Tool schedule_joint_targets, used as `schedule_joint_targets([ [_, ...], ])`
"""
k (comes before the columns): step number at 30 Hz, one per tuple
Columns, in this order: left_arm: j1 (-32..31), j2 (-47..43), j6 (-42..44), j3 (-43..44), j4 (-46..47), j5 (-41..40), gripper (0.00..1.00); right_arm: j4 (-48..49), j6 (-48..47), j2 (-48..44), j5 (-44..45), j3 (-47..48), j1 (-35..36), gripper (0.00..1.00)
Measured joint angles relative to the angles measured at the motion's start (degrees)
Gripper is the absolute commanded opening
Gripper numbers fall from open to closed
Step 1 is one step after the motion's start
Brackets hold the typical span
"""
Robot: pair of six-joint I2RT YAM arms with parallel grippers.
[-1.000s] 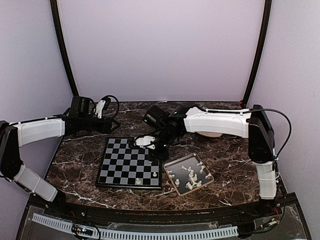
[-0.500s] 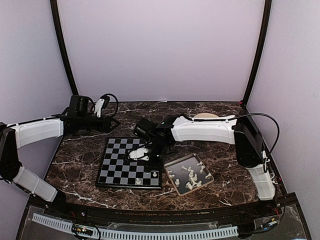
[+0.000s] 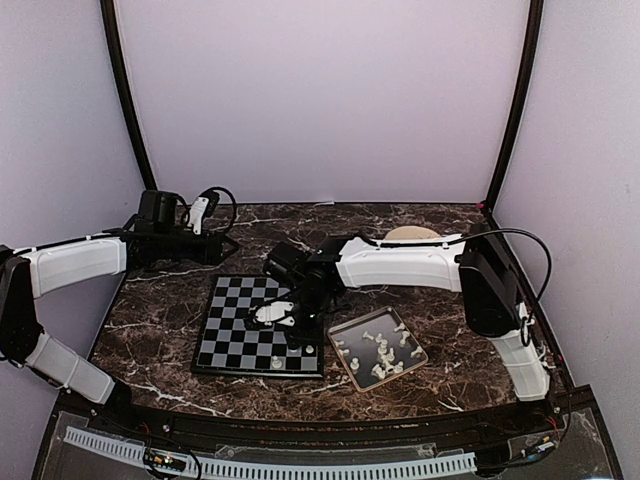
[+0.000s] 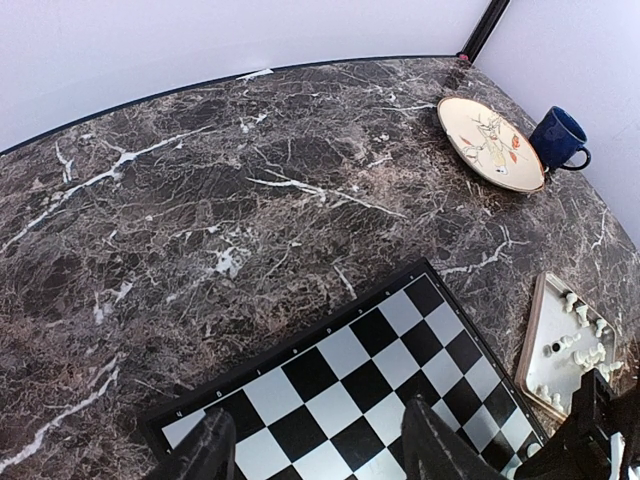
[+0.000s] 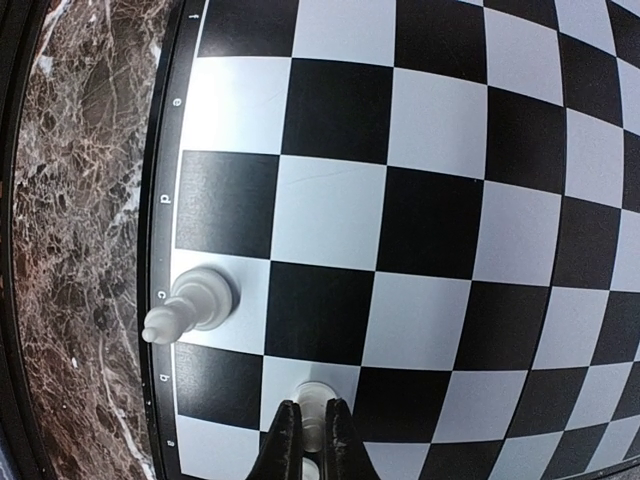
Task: Set up the chess pieces on the board
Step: Place the pawn at g2.
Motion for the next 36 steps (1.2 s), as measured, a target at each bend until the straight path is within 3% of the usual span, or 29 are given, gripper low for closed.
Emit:
schedule_joint_targets([
  [15, 0.0, -0.1, 0.0, 0.0, -0.2, 0.0, 0.59, 0.0, -0.1, 0.1, 0.0, 0.1, 0.4, 0.1],
  [28, 0.0, -0.1, 0.0, 0.0, -0.2, 0.0, 0.59, 0.0, -0.1, -0.2, 1.9, -0.3, 0.9, 0.27],
  [36, 0.0, -0.1, 0.0, 0.0, -0.2, -0.1, 0.59, 1.5, -0.3, -8.1, 3.8, -7.7, 0.0, 0.3],
])
